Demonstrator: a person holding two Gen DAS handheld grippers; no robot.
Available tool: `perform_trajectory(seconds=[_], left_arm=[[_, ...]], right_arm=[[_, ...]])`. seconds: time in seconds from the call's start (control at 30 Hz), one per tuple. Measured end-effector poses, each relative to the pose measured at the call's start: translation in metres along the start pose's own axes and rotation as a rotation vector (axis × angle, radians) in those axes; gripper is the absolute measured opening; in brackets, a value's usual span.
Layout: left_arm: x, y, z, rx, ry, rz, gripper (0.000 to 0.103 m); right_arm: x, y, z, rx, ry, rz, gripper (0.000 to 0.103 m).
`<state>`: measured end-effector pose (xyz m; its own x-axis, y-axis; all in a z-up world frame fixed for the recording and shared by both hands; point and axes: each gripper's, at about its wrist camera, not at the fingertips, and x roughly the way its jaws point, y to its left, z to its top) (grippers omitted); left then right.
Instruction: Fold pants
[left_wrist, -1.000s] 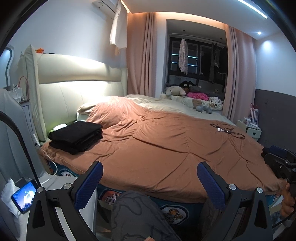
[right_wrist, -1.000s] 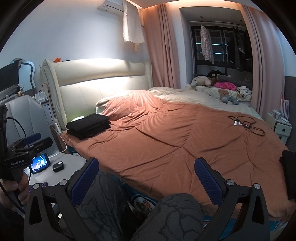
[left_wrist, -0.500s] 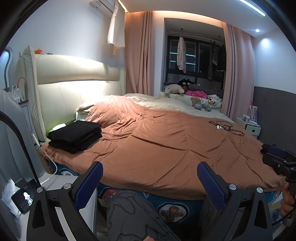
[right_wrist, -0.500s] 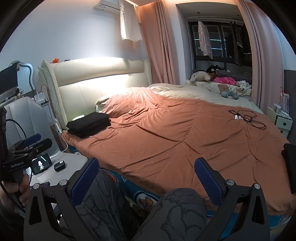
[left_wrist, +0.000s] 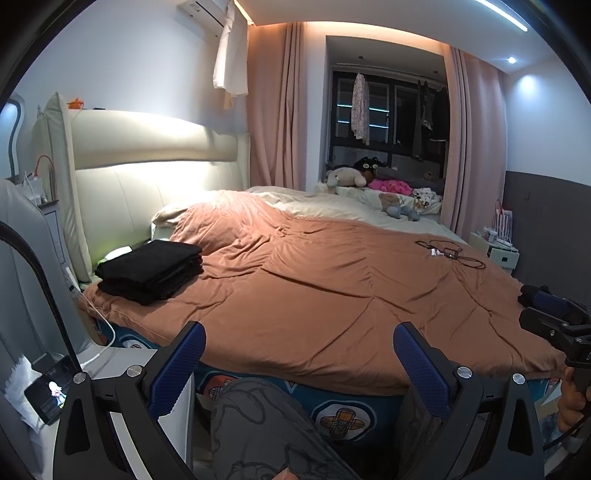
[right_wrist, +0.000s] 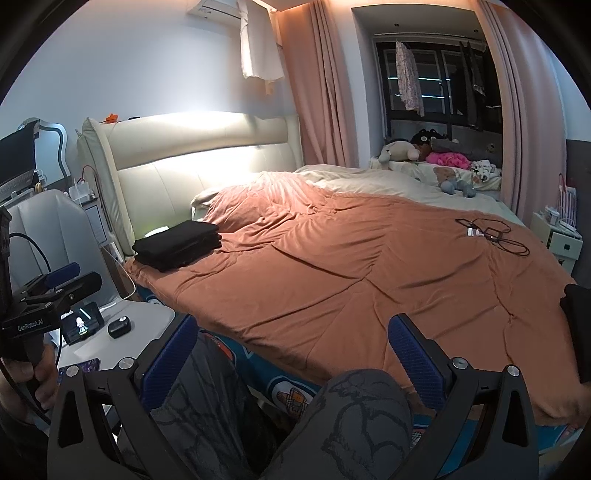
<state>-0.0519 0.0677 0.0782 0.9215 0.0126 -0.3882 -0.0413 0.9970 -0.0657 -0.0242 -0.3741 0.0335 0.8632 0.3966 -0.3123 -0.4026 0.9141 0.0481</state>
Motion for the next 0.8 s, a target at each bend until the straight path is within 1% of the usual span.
perform_trajectory(seconds=[0.27,0.47,0.8], left_arm=[[-0.007,0.000,0.001,-0.012,-0.010,0.005,0.102],[-0.011,0.000,0.000,-0.011,-0.007,0.001,0.103],[-0.011,-0.001,-0.001,-0.008,-0.003,-0.003,0.102]], right_arm=[[-0.003,0.001,0.000,-0.007,-0.004,-0.010,0.103],[-0.002,-0.003,-0.002,0.009,-0.008,-0.008,0.103],[-0.007,-0.001,0.000,0.000,-0.012,-0.007,0.103]])
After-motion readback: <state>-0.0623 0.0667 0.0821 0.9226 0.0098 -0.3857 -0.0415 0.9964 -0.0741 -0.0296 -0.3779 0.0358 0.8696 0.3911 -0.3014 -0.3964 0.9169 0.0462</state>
